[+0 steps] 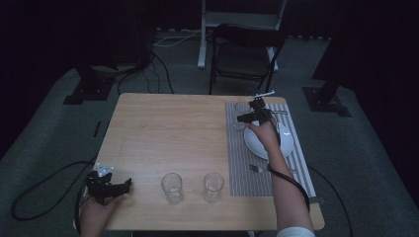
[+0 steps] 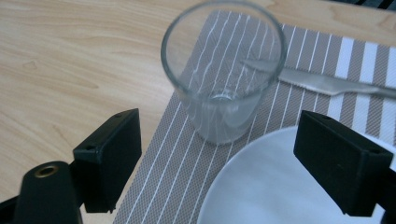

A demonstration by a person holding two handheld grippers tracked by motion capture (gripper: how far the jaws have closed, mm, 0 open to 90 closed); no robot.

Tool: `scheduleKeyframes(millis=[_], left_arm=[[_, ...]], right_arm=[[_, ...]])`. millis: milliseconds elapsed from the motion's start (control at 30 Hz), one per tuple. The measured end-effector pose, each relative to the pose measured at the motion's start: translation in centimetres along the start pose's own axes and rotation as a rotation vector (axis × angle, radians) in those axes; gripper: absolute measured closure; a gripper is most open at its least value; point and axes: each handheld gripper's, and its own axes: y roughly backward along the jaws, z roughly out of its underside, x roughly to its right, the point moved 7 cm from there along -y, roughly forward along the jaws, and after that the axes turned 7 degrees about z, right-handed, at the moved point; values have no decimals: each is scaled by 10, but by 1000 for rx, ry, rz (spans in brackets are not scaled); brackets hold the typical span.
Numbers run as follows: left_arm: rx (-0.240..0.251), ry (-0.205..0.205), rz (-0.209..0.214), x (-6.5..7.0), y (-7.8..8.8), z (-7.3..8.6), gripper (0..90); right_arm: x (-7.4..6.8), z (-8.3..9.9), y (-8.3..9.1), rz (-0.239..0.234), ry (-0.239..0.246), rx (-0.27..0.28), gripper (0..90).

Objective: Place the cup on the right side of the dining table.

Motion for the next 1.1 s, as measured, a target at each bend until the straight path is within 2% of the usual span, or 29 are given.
scheduleKeyframes(millis=[133, 500, 1100], left_arm=[[0, 0, 0, 0, 0, 0, 1], [0, 0, 0, 0, 0, 0, 1], [0, 0, 0, 0, 0, 0, 1]], right_arm=[[2, 10, 3, -2, 5, 8, 148], [8, 36, 19, -26, -22, 69, 149], [20, 76, 37, -18, -9, 72, 157]])
